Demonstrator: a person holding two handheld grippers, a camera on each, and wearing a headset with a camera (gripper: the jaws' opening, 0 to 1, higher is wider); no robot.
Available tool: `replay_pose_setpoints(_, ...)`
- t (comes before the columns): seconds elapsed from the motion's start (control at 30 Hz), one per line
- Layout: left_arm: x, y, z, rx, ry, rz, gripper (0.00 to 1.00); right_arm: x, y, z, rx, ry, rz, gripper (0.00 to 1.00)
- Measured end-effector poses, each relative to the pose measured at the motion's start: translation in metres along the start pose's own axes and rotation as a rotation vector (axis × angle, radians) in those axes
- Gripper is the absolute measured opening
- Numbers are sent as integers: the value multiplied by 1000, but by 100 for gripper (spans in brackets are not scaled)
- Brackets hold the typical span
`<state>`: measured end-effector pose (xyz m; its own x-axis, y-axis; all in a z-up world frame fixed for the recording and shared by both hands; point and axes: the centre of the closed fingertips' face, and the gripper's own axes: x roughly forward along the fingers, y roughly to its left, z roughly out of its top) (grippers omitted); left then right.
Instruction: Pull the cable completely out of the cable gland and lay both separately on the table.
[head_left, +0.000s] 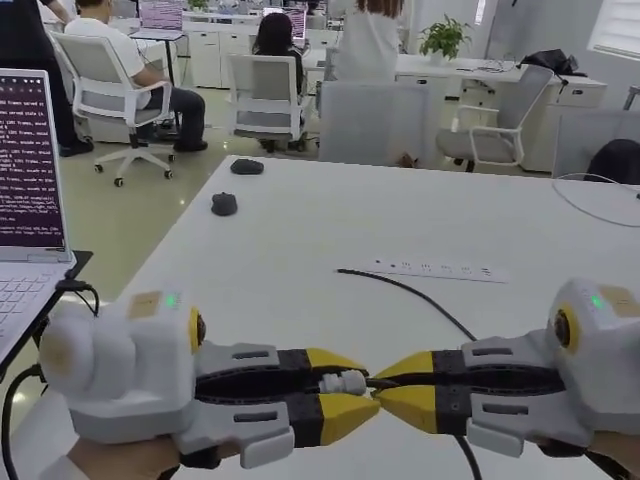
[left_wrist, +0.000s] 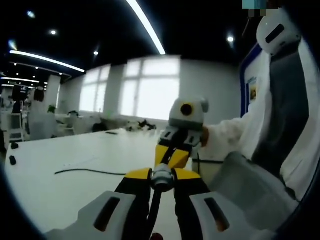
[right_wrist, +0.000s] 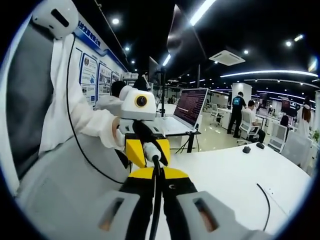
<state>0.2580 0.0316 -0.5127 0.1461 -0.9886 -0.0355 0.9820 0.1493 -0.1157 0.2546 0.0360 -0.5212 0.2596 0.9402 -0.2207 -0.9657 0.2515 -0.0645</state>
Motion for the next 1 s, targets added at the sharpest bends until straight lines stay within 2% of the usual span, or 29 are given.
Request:
replay_pose_setpoints(0.07, -1, 2, -1, 8, 8, 14, 17, 0, -1, 0, -6, 1, -7, 2)
replay_pose_setpoints(0.17, -5, 5, 4, -17, -16, 24, 17, -3, -5, -2, 0, -1, -17, 2)
replay_pose_setpoints(0.4, -7, 9, 9, 1, -40, 47, 17, -13, -13, -6, 0, 3, -50, 2)
replay_pose_setpoints(0.53, -8, 11, 10, 5, -47, 57, 17, -20, -13, -21, 17, 47, -67, 2)
replay_pose_setpoints(0.83, -6, 10, 7, 11, -28, 54, 17, -37, -16, -46, 69, 90, -108, 2)
replay_pose_setpoints(0.93, -10, 13, 13, -3, -62, 62, 17, -42, -18, -56, 81, 117, -118, 2)
replay_pose_setpoints(1.0, -12, 16, 14, -11, -69, 72, 17, -44, -17, -58, 87, 116, -120, 2)
